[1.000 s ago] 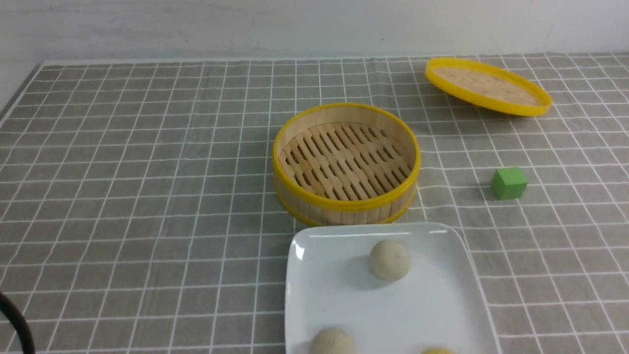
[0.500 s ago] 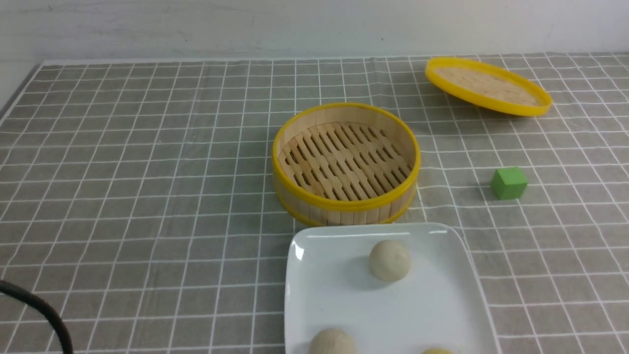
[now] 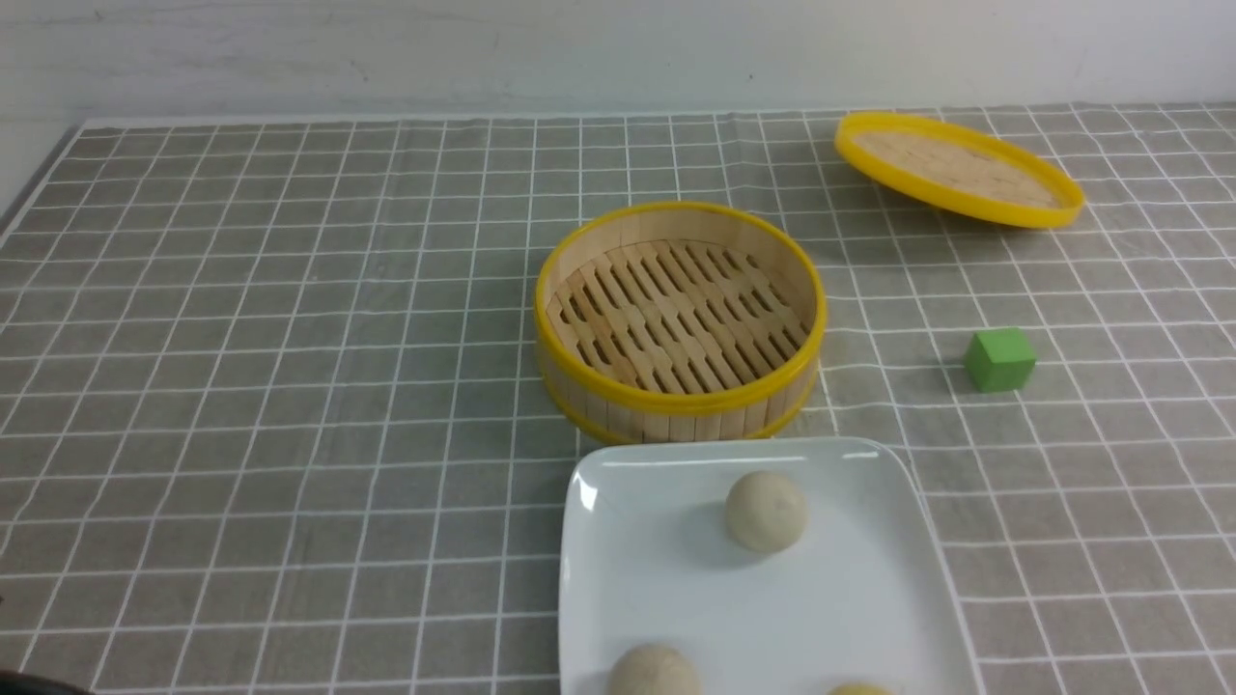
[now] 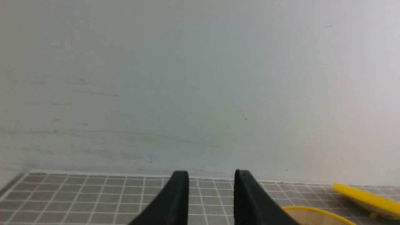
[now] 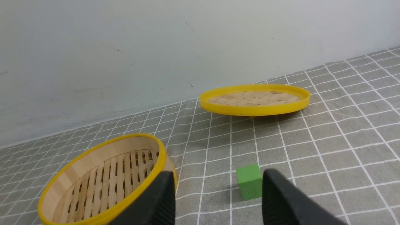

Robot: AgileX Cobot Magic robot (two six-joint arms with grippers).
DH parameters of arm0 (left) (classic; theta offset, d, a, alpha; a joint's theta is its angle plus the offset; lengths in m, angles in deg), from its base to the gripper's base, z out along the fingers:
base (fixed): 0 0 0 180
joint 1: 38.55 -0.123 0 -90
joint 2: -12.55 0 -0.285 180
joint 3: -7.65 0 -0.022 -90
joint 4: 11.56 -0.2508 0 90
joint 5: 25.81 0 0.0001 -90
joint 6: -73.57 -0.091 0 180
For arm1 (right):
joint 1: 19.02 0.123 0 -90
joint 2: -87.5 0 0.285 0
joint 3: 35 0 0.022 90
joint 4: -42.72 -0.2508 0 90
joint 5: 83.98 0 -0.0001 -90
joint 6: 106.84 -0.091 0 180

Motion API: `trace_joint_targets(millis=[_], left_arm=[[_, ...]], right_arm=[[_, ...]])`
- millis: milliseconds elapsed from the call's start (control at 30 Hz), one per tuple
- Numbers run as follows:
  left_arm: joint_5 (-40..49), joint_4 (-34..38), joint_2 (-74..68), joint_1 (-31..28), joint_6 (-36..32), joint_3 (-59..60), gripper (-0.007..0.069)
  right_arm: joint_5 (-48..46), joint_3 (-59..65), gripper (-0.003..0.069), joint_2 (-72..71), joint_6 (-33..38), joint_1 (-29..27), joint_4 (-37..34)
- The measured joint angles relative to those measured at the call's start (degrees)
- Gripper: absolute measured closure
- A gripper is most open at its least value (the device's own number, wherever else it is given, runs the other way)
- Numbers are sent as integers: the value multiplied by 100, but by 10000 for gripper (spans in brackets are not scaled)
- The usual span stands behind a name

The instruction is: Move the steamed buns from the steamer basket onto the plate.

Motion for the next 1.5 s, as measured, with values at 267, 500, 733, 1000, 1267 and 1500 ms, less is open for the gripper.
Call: trace_joint_targets(millis=[267, 500, 733, 1000, 1267, 1500], left_arm=[[27, -95, 0, 0, 1318, 0, 385], [355, -97, 0, 0, 1389, 0, 385], [573, 1486, 0, 0, 931, -14, 385], [548, 4336, 0, 0, -137, -26, 385], [232, 4903, 0, 0, -482, -26, 384], [1, 4097, 0, 0, -718, -26, 384]], right_arm=[[0, 0, 325, 0, -14, 0, -2], [0, 0, 387, 0, -17, 0, -2], [0, 0, 441, 0, -17, 0, -2], [0, 0, 440, 0, -17, 0, -6], [0, 0, 435, 0, -17, 0, -6], [0, 0, 424, 0, -17, 0, -6]])
